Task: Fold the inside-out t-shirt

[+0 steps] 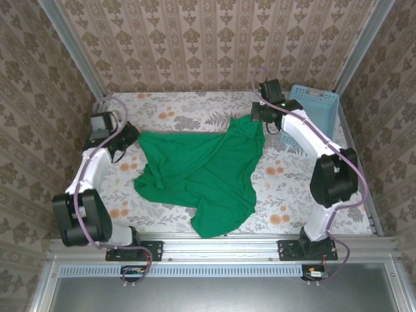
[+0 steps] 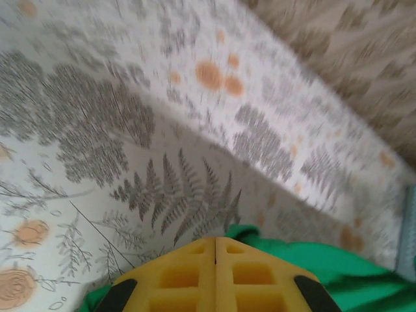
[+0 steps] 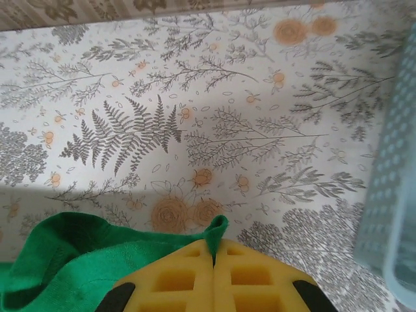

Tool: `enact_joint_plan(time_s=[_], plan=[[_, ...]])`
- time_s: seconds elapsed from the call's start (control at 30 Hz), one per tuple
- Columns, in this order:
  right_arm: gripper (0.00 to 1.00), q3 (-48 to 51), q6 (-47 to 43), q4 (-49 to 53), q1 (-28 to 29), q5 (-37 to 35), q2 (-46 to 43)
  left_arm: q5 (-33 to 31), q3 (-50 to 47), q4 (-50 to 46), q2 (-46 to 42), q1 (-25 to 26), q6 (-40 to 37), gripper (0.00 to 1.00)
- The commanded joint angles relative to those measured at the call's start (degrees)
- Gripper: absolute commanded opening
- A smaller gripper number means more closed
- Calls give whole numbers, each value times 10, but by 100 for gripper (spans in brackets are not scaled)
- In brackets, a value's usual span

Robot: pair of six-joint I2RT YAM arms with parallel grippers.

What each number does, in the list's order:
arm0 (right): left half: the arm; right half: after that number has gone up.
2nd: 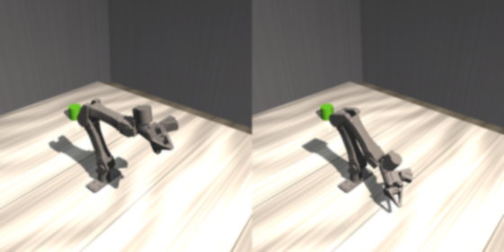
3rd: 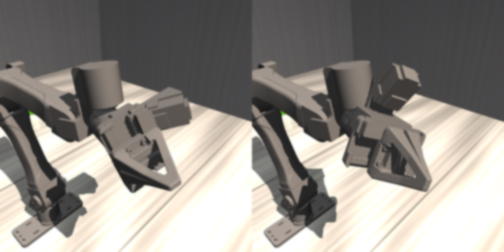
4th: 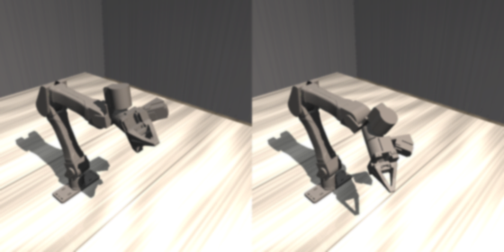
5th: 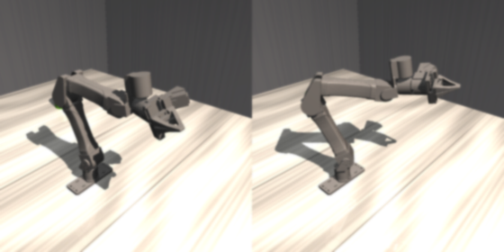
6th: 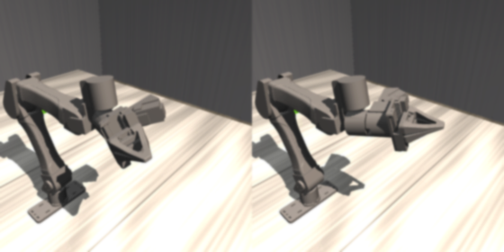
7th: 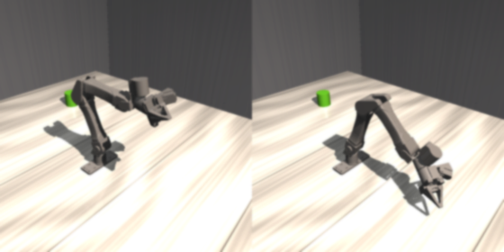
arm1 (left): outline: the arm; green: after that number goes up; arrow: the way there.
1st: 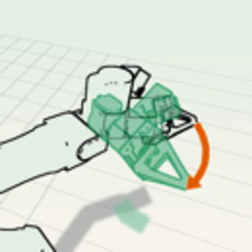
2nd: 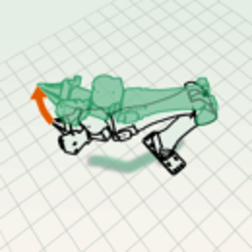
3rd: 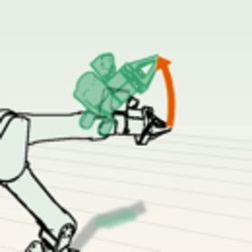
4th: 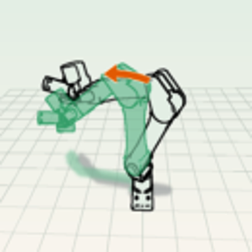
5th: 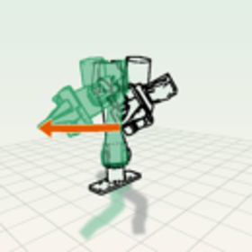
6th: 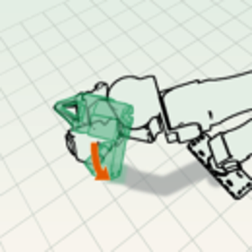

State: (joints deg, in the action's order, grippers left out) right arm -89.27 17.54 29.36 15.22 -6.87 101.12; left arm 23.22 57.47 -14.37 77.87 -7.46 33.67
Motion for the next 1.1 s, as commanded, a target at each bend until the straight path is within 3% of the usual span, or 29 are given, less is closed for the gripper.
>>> enact_joint_plan(time_s=[0.0, 0.13, 0.47, 0.77, 0.9, 1.07], plan=[[0, 42, -3, -40, -8, -15, -59, 62, -15, 24, -27, -38, 51, 0], [0, 86, 11, -61, -18, -19, -101, 96, -17, 27, -26, -65, 66, 0], [0, 141, 26, -102, -34, 10, -205, 111, 14, 30, -37, -77, 78, 0], [0, 109, 19, -108, -33, 81, -331, 100, 86, -10, -157, -82, 81, 0], [0, 111, 15, -96, -32, 101, -345, 73, 68, -11, -199, -83, 76, 0], [0, 165, 26, -90, -32, 100, -329, 74, 25, -46, -148, -84, 66, 0]])
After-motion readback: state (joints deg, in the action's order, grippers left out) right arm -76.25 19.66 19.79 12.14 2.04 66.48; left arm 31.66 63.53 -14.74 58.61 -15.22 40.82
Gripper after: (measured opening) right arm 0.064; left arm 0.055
